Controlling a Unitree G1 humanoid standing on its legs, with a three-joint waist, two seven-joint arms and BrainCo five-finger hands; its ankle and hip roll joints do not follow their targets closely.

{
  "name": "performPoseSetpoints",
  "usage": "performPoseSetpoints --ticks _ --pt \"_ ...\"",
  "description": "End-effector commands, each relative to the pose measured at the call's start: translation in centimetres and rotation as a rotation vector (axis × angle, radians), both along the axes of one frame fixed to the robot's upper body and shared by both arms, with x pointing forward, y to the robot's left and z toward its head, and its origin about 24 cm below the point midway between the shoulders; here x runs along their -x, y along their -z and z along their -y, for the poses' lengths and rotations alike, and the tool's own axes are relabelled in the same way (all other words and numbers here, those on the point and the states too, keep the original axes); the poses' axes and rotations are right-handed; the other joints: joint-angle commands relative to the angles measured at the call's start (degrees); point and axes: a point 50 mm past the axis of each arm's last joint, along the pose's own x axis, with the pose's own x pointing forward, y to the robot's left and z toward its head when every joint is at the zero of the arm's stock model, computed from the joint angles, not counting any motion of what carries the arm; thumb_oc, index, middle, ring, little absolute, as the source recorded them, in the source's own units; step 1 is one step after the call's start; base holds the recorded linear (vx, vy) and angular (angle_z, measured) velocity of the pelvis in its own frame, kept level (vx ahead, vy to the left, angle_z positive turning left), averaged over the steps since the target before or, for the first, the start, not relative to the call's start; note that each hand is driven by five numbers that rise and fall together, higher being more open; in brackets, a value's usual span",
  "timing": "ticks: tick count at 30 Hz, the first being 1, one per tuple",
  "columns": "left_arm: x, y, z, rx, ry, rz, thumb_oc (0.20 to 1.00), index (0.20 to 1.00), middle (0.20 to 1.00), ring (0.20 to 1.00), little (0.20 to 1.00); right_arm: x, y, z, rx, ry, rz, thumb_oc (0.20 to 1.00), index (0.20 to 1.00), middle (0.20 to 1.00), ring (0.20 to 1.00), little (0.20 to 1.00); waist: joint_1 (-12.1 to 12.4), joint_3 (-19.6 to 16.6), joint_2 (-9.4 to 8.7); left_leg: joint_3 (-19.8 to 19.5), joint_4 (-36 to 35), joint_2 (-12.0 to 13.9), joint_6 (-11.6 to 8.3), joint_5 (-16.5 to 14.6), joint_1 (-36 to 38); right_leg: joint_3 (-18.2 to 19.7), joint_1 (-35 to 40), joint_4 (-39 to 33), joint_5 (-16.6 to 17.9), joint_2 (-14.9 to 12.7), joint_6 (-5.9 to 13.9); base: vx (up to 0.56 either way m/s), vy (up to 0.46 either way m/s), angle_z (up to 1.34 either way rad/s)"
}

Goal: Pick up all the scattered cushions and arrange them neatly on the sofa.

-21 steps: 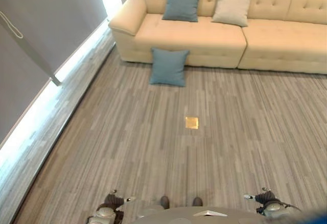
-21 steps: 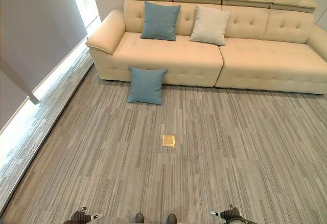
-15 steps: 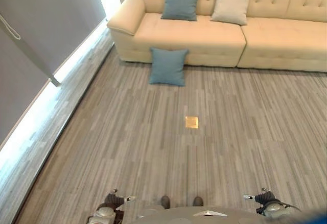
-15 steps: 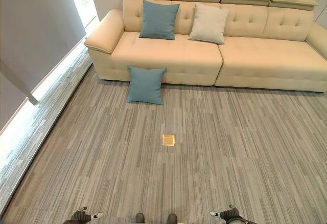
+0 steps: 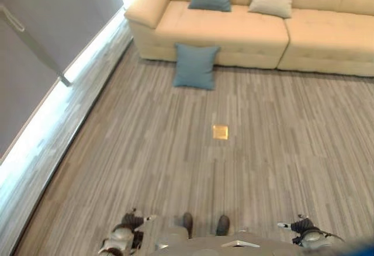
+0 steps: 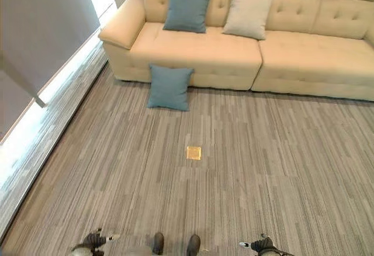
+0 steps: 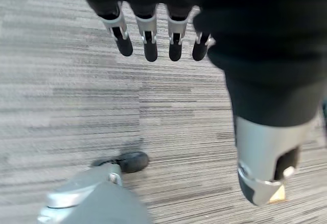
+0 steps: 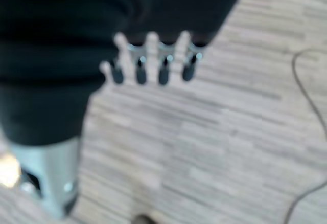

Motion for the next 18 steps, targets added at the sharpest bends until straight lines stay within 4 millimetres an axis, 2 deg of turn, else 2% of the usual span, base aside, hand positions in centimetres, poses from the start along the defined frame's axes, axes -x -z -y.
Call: performPoseSetpoints --ticks 1,5,6,8,9,10,14,15,16,17,18 --pt "-1.5 -0.5 0.0 0.010 -0.026 0.057 1.000 1.000 1.000 1.000 1.000 -1.6 -0.3 -0.7 -0.001 -0.027 0.042 1.000 1.000 1.000 1.000 1.000 -0.8 2.2 -4.46 3.4 13.6 -2.3 0.86 -11.3 -3.3 0.4 5.0 0.6 -10.8 -0.2 0.71 0.09 0.000 0.34" --pt "-1.7 -0.6 0.1 0.012 -0.014 0.059 1.000 1.000 1.000 1.000 1.000 -1.8 -0.4 -0.5 0.004 -0.034 0.043 1.000 1.000 1.000 1.000 1.000 -1.7 1.3 -5.37 5.5 6.8 -2.2 1.69 -9.8 -4.4 -1.9 4.6 0.8 -11.2 -0.9 1.06 0.09 0.069 0.37" --pt "-1.8 -0.6 -0.1 0.003 -0.005 0.057 1.000 1.000 1.000 1.000 1.000 -1.9 -0.4 -0.5 0.005 -0.035 0.046 1.000 1.000 1.000 1.000 1.000 -2.1 1.1 -5.97 7.2 3.7 -1.9 1.62 -7.2 -7.0 -3.2 4.4 1.2 -11.6 -1.0 0.92 0.08 0.120 0.59" --pt "-1.9 -0.8 -0.5 -0.009 -0.011 0.066 1.000 1.000 1.000 1.000 1.000 -1.8 -0.3 -0.7 0.003 -0.038 0.042 1.000 1.000 1.000 1.000 1.000 -1.6 1.1 -6.37 7.1 2.2 -1.7 1.02 -5.7 -8.3 -3.2 3.9 2.1 -11.9 -0.9 0.95 0.09 0.130 0.45" --pt "-1.9 -0.8 -0.5 -0.010 -0.011 0.066 1.000 1.000 1.000 1.000 1.000 -1.8 -0.3 -0.7 0.003 -0.038 0.042 1.000 1.000 1.000 1.000 1.000 -1.8 1.0 -6.39 7.0 2.1 -1.8 1.03 -5.6 -8.4 -3.3 3.8 2.1 -11.9 -1.0 0.95 0.24 0.224 0.10" --pt "-1.4 -0.6 -0.7 -0.003 -0.029 0.050 1.000 1.000 1.000 1.000 1.000 -1.5 -0.1 -1.0 -0.008 -0.039 0.035 1.000 1.000 1.000 1.000 1.000 -1.4 0.1 -6.43 6.6 -0.1 -1.9 1.58 -5.6 -6.3 -3.0 4.4 2.7 -12.1 -1.0 1.75 0.32 0.268 -0.14" --pt "-0.5 -0.6 -1.5 -0.018 -0.039 0.021 1.000 1.000 1.000 1.000 1.000 -1.7 0.1 -1.8 -0.037 -0.042 0.038 1.000 1.000 1.000 1.000 1.000 -0.7 -0.3 -7.13 6.7 1.4 -2.3 2.63 -6.9 -5.2 -2.5 4.2 7.4 -12.3 -2.5 2.89 0.27 0.276 -0.16" --pt "-0.3 -0.6 -1.8 -0.021 -0.049 0.017 1.000 1.000 1.000 1.000 1.000 -1.7 0.1 -2.0 -0.045 -0.048 0.038 1.000 1.000 1.000 1.000 1.000 -0.2 -0.6 -7.16 6.6 1.6 -2.6 3.39 -7.7 -4.6 -2.6 4.1 9.2 -12.5 -3.2 3.88 0.29 0.351 -0.34" --pt "-0.2 -0.7 -2.3 -0.038 -0.041 0.008 1.000 1.000 1.000 1.000 1.000 -2.1 0.1 -2.6 -0.074 -0.042 0.058 1.000 1.000 1.000 1.000 1.000 0.2 -0.2 -7.37 6.1 1.7 -3.3 4.91 -8.9 -2.9 -1.7 1.5 17.1 -11.7 -5.0 4.95 0.29 0.351 -0.35" --pt "-0.2 -0.7 -2.3 -0.038 -0.041 0.008 1.000 1.000 1.000 1.000 1.000 -2.1 0.1 -2.6 -0.074 -0.042 0.058 1.000 1.000 1.000 1.000 1.000 0.2 -0.2 -7.39 6.1 1.7 -3.3 4.91 -8.9 -2.9 -1.7 1.5 17.1 -11.8 -5.1 4.95 0.36 0.499 -0.25" --pt "0.0 -0.8 -2.8 -0.060 -0.034 -0.003 1.000 1.000 1.000 1.000 1.000 -2.5 0.0 -2.7 -0.085 -0.046 0.068 1.000 1.000 1.000 1.000 1.000 0.4 0.4 -7.04 5.5 2.0 -4.5 6.71 -10.5 -0.9 -1.8 -1.1 26.3 -8.9 -7.4 6.32 0.19 0.282 -0.07"
